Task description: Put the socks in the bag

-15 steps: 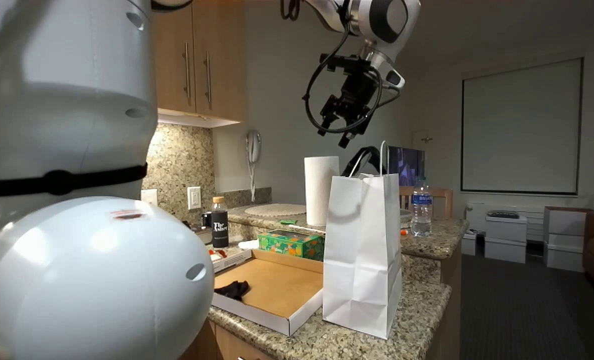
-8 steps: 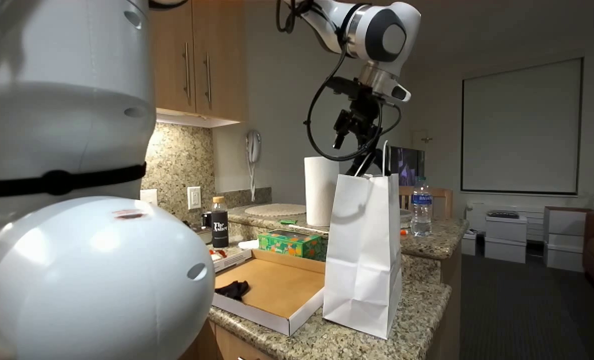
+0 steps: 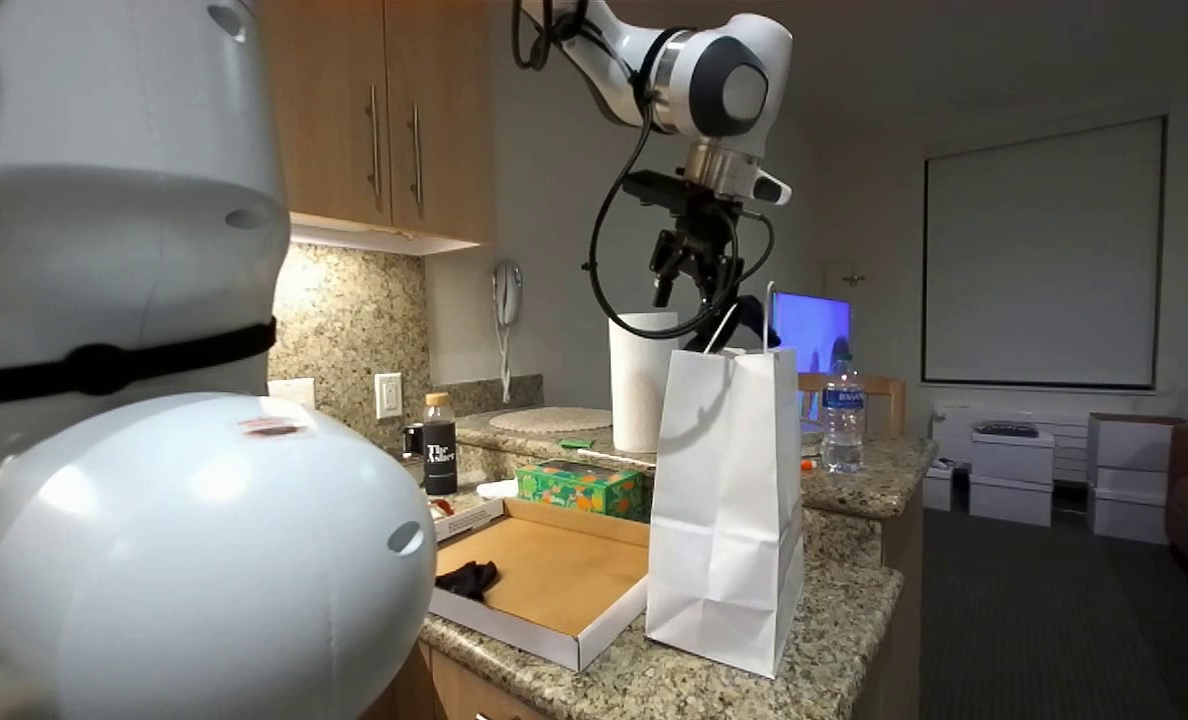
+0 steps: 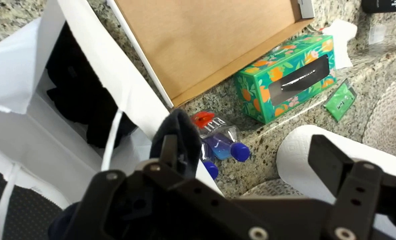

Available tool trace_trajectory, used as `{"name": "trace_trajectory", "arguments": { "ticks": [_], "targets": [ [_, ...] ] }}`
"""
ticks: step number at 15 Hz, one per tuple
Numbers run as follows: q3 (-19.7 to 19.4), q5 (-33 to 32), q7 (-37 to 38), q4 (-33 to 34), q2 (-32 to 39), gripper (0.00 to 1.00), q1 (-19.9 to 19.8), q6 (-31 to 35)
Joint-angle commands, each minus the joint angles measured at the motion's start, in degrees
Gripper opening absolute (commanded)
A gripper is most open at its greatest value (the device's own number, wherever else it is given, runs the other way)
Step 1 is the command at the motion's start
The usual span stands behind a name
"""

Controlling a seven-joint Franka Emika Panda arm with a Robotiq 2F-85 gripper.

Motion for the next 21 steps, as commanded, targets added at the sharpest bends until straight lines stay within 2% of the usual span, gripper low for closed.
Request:
{"name": "trace_trajectory", "arguments": {
  "ticks": [1,2,3,4,9,10,11,12,16,21],
  "targets": [
    [0.66,-3.28,2.46,-4.1,-4.27,1.0,0.2,0.31],
    [0.8,-4.06,3.05,-4.55,-4.94,0.98,0.13,-0.09],
    [0.95,-4.77,3.56,-5.14,-5.69,0.74,0.1,-0.28],
    [1.17,-5.67,4.17,-5.72,-6.52,0.73,0.09,-0.24],
    [3.11,-11.91,10.14,-7.64,-9.4,0.4,-0.26,0.77],
    [3.48,-13.07,11.41,-7.78,-9.56,0.63,-0.35,1.08],
    [3.82,-14.4,13.03,-7.7,-9.47,0.79,-0.51,0.89],
    [4.11,-15.58,14.67,-7.58,-9.41,0.8,-0.66,0.59],
    [4.26,-17.6,17.8,-7.74,-8.92,1.0,-0.68,1.16],
    [4.56,-17.07,16.92,-9.87,-8.92,1.0,-0.16,7.37]
  ]
}}
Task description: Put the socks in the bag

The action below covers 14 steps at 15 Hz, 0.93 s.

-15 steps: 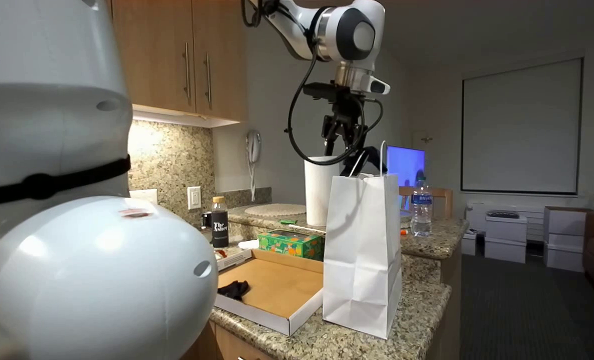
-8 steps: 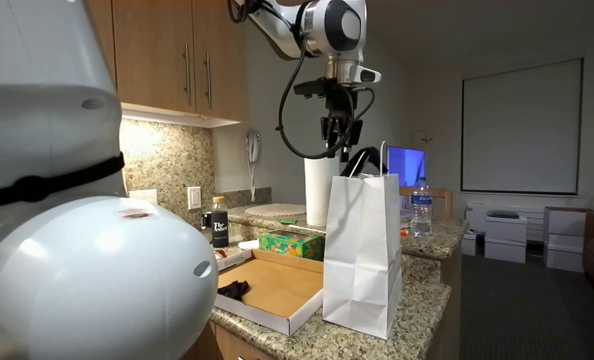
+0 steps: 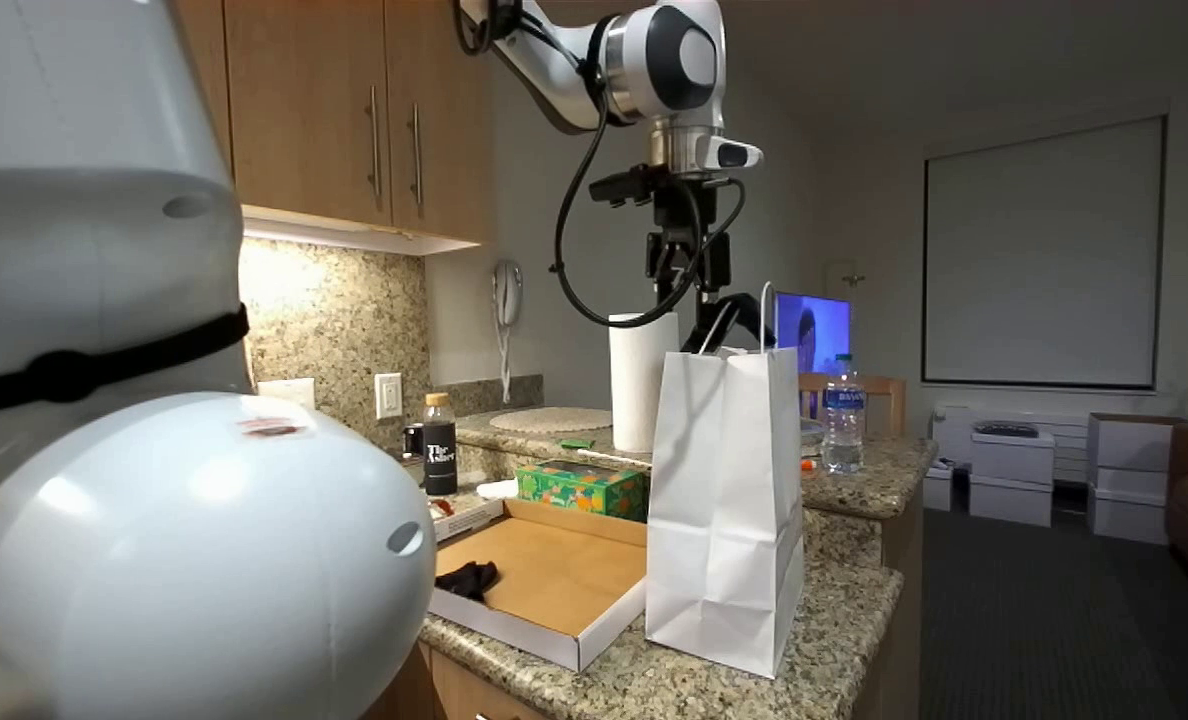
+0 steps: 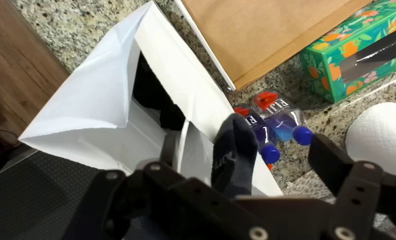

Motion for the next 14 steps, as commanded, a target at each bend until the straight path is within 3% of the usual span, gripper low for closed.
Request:
{"name": "trace_trajectory", "arguments": {
  "ticks": [1,7,8,9,14],
  "targets": [
    [0.8,-0.54,0.89,-2.92,-0.64,1.0,-0.02,5.28],
    [1.82,-2.43,2.89,-5.41,0.37,1.0,-0.29,11.98],
    [1.98,-3.22,3.59,-5.71,0.55,0.83,-0.35,12.67],
    [2.08,-3.87,4.11,-5.93,0.68,0.74,-0.35,12.97],
    [2.55,-6.82,6.32,-6.46,0.53,0.41,-0.16,13.03]
  ]
}}
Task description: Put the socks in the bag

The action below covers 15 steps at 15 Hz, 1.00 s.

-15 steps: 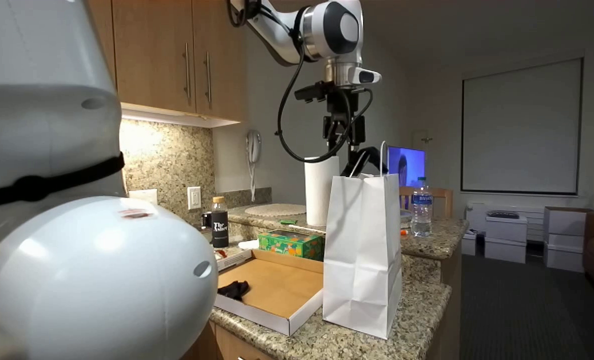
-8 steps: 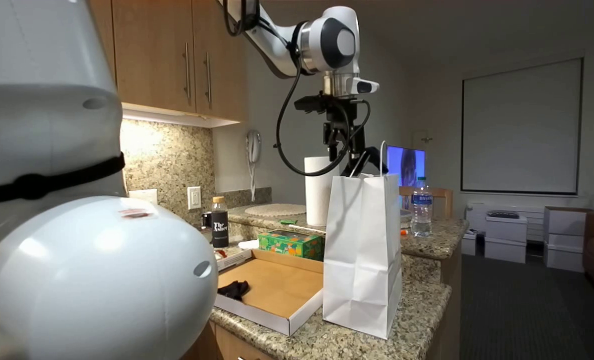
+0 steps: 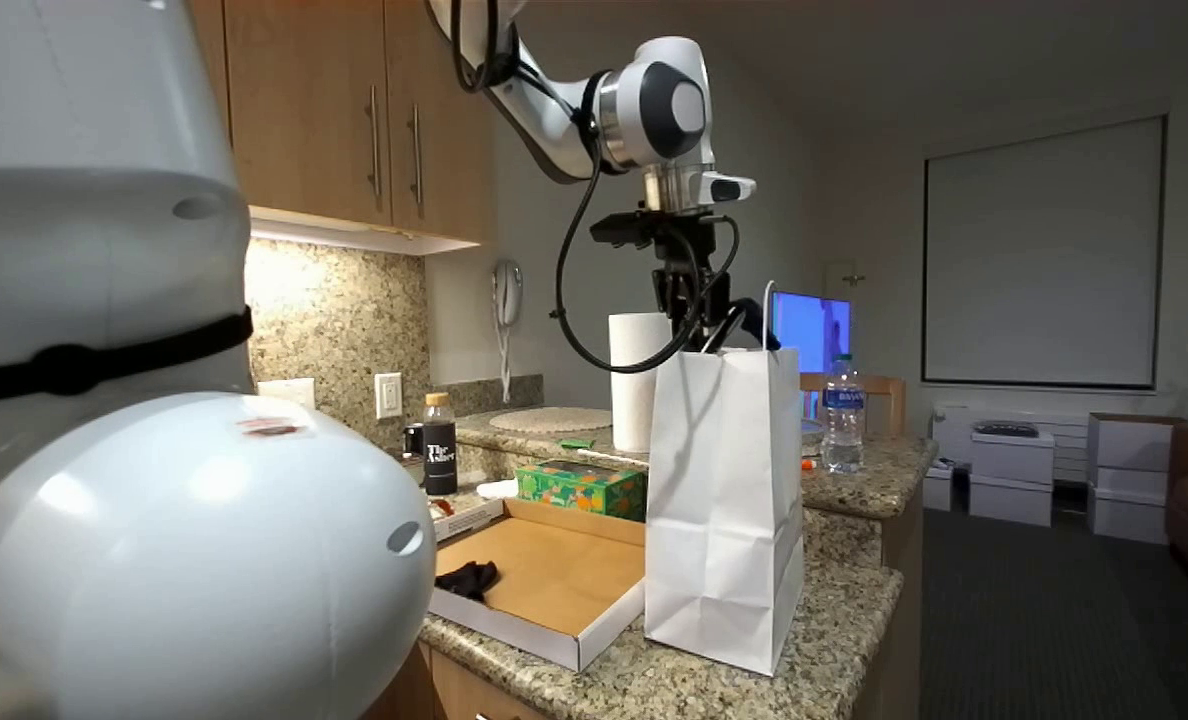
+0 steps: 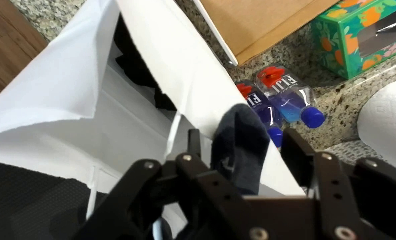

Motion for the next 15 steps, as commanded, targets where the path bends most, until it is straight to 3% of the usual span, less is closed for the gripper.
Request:
{"name": "trace_trajectory", "arguments": {
  "ticks": [1,5,9,15],
  "targets": [
    [0.82,-3.08,3.13,-1.4,-0.82,0.34,-0.15,1.48],
    [1.4,-4.89,4.15,-1.64,-1.29,0.08,0.07,1.41],
    [1.76,-5.2,4.47,-1.72,-1.92,0.03,0.17,1.18],
    [1.96,-4.98,4.47,-2.12,-3.3,0.08,0.1,1.31]
  ]
}}
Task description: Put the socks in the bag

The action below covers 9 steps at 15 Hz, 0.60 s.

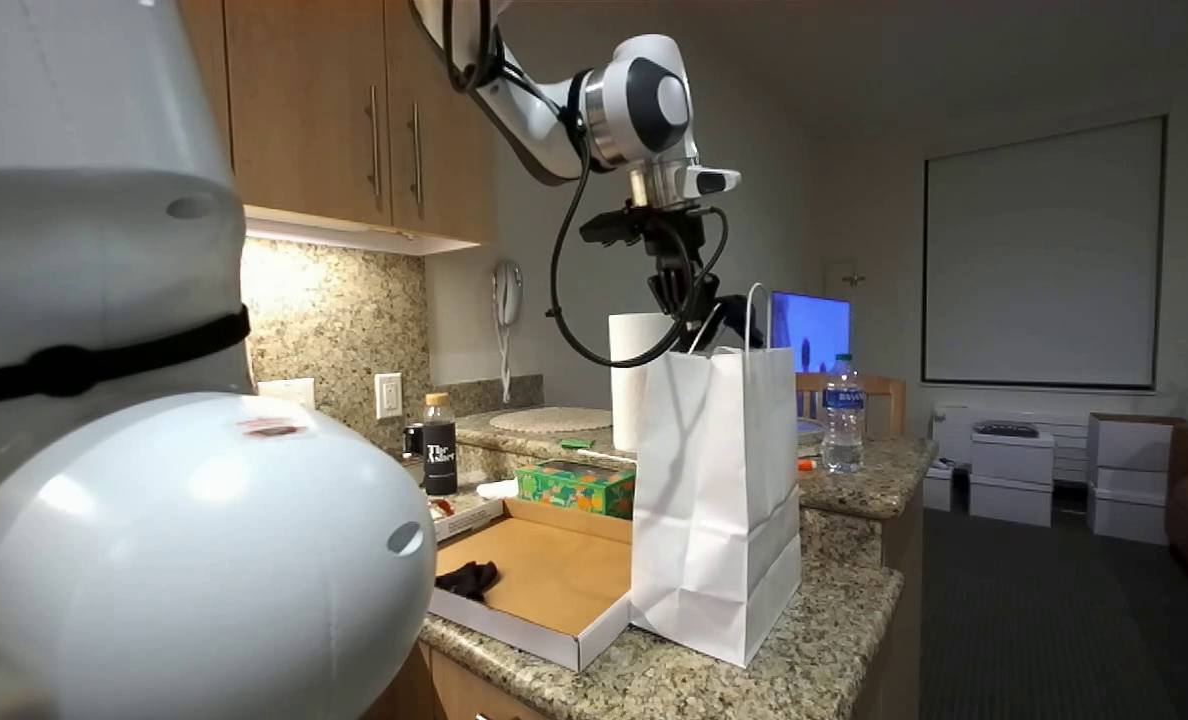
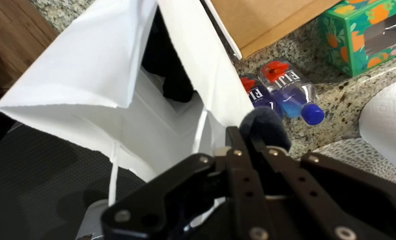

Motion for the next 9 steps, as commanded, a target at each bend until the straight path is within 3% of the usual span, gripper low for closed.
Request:
{"name": "trace_trajectory", "arguments": {
  "ticks": [1,9],
  "targets": [
    [0.24,-1.2,2.1,-2.14,-2.76,0.08,0.09,1.3],
    [-2.38,6.33,-2.99,-2.4,-9.44,0.07,0.53,1.86]
  ]
}}
